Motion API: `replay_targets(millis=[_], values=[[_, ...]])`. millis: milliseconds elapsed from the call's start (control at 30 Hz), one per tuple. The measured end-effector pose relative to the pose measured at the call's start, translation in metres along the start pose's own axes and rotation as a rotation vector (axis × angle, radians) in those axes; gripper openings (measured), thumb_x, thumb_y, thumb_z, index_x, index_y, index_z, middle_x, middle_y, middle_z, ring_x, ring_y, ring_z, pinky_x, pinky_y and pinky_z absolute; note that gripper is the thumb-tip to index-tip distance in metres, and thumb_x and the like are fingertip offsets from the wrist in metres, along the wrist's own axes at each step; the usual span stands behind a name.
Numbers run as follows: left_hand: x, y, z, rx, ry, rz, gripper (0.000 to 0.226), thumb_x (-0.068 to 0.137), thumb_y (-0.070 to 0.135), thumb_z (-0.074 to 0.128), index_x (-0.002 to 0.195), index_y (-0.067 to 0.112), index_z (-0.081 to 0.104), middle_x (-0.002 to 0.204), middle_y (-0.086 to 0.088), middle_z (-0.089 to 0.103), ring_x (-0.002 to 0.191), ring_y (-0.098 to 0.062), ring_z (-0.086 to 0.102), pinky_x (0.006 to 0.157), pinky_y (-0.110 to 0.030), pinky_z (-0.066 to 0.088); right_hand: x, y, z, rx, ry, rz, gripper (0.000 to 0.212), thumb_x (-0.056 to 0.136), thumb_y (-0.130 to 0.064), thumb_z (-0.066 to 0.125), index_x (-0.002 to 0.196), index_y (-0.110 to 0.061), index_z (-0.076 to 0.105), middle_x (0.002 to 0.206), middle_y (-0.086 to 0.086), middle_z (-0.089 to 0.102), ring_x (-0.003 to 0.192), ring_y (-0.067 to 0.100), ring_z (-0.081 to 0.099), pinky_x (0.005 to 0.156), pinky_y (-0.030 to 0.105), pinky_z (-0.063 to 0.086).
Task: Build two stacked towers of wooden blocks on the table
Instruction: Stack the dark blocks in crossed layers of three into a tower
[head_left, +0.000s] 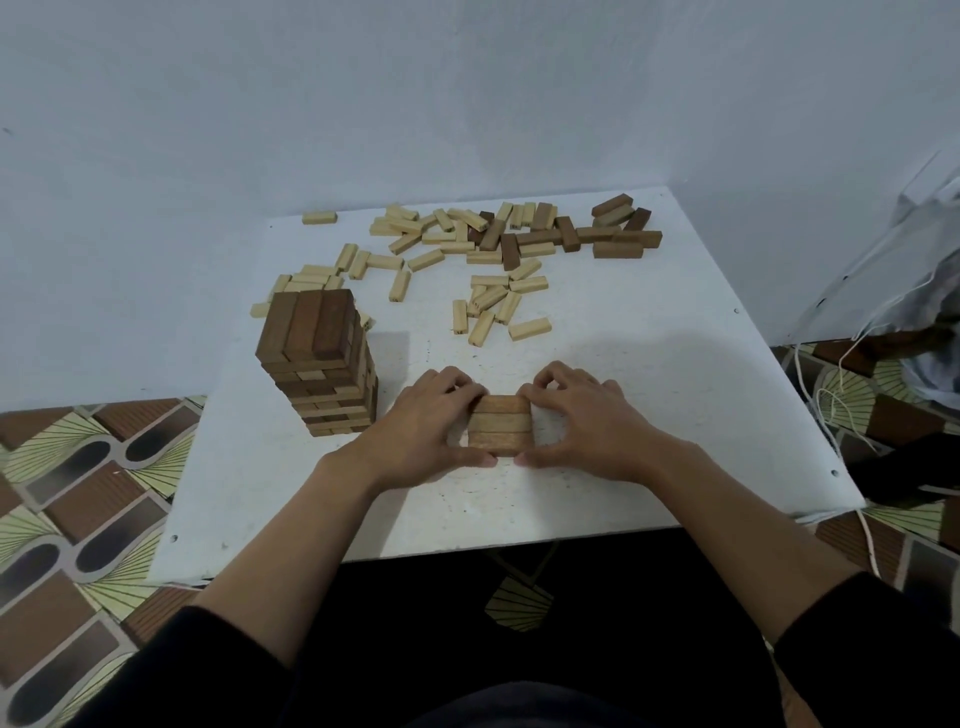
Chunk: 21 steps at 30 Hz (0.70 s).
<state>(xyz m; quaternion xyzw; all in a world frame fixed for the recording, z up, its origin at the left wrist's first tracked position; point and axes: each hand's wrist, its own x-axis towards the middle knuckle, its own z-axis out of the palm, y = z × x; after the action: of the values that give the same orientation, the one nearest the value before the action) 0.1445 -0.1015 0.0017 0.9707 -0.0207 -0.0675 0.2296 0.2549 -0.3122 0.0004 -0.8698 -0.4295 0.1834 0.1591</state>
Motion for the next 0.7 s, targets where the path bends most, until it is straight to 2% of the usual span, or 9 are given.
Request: replay_targets(millis=[100,200,300,400,567,700], values=[[-0.003,0.005,-0.001,-0.036,-0.025,0.01,0.066,0.087,0.053,0.072,0.139,0.021,0.047,0.131,0.006,0.039,0.119,-0.012,0.041,0.102,-0.036,0.043,-0.006,0.002,0.005,0.025,0.027,-0.046,0.064,0.081,-0.069,0.063,0.132,-0.033,0.048,0.12,-0.019,0.035,0.115,0.005,0.032,0.104,0.042,0.03],[-0.008,0.014,-0.007,-0.059,-0.013,0.03,0.063,0.09,0.054,0.069,0.138,0.023,0.044,0.13,0.009,0.035,0.109,-0.011,0.048,0.093,-0.035,0.048,-0.014,0.002,0.004,0.172,0.076,-0.053,0.063,0.078,-0.066,0.064,0.129,-0.033,0.049,0.122,-0.018,0.046,0.117,0.006,0.036,0.106,0.043,0.032],[-0.016,0.025,-0.018,-0.048,0.006,0.044,0.061,0.09,0.056,0.065,0.138,0.025,0.042,0.129,0.011,0.033,0.089,-0.008,0.052,0.079,-0.031,0.049,-0.022,-0.001,-0.002,0.286,0.139,-0.084,0.058,0.08,-0.051,0.076,0.129,-0.03,0.053,0.122,-0.018,0.05,0.118,0.005,0.039,0.101,0.032,0.036],[-0.025,0.032,-0.029,-0.044,0.054,0.072,0.062,0.088,0.06,0.063,0.138,0.027,0.043,0.127,0.014,0.034,0.089,-0.007,0.052,0.076,-0.029,0.048,-0.028,-0.007,-0.009,0.345,0.182,-0.109,0.057,0.079,-0.045,0.081,0.128,-0.032,0.054,0.12,-0.024,0.049,0.118,0.004,0.043,0.09,0.016,0.035],[-0.046,0.04,-0.049,0.004,0.109,0.088,0.064,0.088,0.066,0.059,0.14,0.032,0.04,0.128,0.018,0.031,0.09,-0.008,0.055,0.078,-0.032,0.052,-0.034,-0.025,-0.022,0.366,0.284,-0.187,0.058,0.077,-0.039,0.084,0.126,-0.038,0.054,0.119,-0.027,0.051,0.117,0.008,0.048,0.085,0.013,0.039],[-0.066,0.047,-0.074,0.098,0.175,0.079,0.068,0.087,0.074,0.053,0.142,0.035,0.039,0.131,0.02,0.031,0.076,-0.008,0.058,0.069,-0.028,0.054,-0.034,-0.043,-0.036,0.382,0.329,-0.264,0.064,0.075,-0.038,0.086,0.131,-0.032,0.055,0.123,-0.026,0.052,0.121,0.012,0.048,0.087,0.011,0.041]])
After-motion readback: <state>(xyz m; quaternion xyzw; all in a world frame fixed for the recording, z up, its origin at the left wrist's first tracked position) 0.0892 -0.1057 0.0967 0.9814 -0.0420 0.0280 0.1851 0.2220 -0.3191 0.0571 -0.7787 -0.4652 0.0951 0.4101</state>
